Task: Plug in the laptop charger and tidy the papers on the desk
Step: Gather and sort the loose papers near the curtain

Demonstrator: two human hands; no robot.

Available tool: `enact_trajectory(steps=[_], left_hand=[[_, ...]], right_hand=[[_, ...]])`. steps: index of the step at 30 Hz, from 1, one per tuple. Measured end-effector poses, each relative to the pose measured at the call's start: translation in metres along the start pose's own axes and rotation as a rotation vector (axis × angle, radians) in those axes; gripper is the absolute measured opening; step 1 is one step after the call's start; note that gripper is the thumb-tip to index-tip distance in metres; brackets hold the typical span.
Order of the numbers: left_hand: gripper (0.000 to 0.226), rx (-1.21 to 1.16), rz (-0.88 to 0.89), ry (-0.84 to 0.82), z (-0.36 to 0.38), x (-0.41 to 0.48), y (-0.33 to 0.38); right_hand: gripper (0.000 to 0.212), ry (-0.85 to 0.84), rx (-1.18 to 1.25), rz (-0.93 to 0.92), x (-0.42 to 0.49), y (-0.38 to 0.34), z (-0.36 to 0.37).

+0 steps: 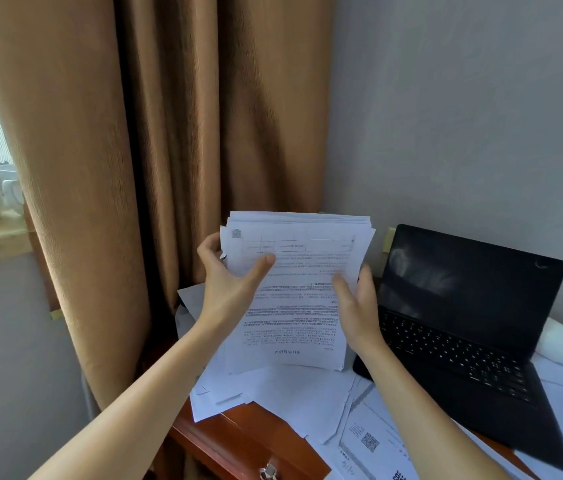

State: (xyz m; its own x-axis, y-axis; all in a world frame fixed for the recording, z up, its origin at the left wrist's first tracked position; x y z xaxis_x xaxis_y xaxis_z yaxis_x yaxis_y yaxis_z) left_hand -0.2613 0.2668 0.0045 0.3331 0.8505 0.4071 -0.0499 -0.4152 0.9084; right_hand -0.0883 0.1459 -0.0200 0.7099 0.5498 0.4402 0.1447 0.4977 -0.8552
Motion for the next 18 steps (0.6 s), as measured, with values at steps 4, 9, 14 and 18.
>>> enact_trajectory(steps=[4, 9, 14, 18], left_hand=[[0.065, 0.097, -0.13, -0.07, -0.002, -0.016, -0.027], [0.018, 0.198, -0.079, -0.16, -0.012, -0.02, -0.038], [0.021, 0.147, -0.109, -0.17, -0.032, -0.032, -0.019], [0.027, 0.208, -0.396, -0.379, -0.053, -0.074, -0.06]], right_hand=[[0.026, -0.02, -0.055, 0.066, -0.008, 0.013, -0.005], [0.013, -0.038, -0.126, 0.023, -0.009, 0.004, -0.001], [0.013, -0.032, -0.111, 0.001, -0.003, -0.007, 0.005], [0.018, -0.09, -0.113, 0.227, -0.012, 0.011, 0.001]])
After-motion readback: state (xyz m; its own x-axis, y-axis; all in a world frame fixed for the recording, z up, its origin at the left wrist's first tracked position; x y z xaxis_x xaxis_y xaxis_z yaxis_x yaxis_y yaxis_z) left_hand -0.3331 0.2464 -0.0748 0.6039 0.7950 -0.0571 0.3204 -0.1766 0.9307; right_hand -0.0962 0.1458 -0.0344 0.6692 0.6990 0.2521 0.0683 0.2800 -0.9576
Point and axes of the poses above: each hand's wrist, its own x-axis towards the middle knuckle, its own z-axis out of the palm, y = z × x, the point moved 1 cm from there along x, towards the middle knuckle, and after that the axes turned 15 degrees about x, right-handed, at the moved point
